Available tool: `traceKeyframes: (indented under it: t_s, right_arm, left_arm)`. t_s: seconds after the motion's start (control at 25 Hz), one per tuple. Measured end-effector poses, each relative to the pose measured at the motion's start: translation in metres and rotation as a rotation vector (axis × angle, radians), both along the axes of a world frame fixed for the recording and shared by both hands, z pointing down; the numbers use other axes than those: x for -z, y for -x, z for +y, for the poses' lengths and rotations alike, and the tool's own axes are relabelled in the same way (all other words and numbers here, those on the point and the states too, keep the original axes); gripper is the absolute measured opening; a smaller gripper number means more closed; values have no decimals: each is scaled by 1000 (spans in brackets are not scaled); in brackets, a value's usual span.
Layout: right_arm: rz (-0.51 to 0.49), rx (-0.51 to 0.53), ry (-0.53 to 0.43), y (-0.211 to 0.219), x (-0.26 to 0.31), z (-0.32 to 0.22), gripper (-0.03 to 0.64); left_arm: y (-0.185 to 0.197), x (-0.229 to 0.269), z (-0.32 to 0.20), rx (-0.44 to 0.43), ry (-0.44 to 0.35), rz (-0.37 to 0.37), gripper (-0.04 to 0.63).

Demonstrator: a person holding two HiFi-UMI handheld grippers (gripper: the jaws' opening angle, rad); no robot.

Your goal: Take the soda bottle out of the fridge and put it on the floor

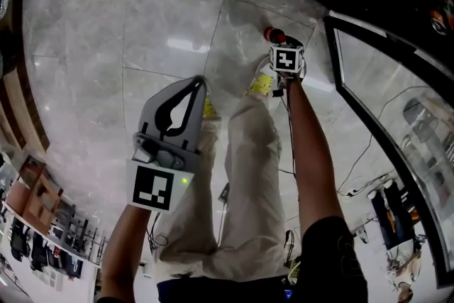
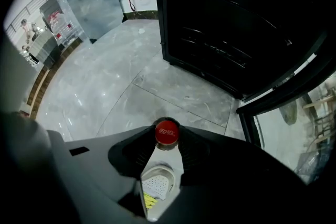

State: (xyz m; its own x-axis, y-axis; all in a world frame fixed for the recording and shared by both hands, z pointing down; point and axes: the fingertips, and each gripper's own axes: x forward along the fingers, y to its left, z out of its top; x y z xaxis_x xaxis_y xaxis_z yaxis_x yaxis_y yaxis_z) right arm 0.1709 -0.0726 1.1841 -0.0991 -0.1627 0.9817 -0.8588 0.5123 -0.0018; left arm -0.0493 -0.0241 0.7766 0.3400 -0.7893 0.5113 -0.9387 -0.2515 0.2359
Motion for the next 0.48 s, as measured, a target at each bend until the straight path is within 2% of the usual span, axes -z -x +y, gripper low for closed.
traceKeyframes:
  t_s: [0.2,0.32,0.48]
  right_arm:
    - [4,-24,-44,0,1,-8,129]
    - [-24,6,-78,8,6,-15,201]
    - [-55,19,-90,11,35,-12,206]
  left_arm:
    - [-1,1,-1,-19,4,-5,18]
    - [-2,1,3,-19,7,-6,18]
    - [-8,14,8,-16,6,2,18]
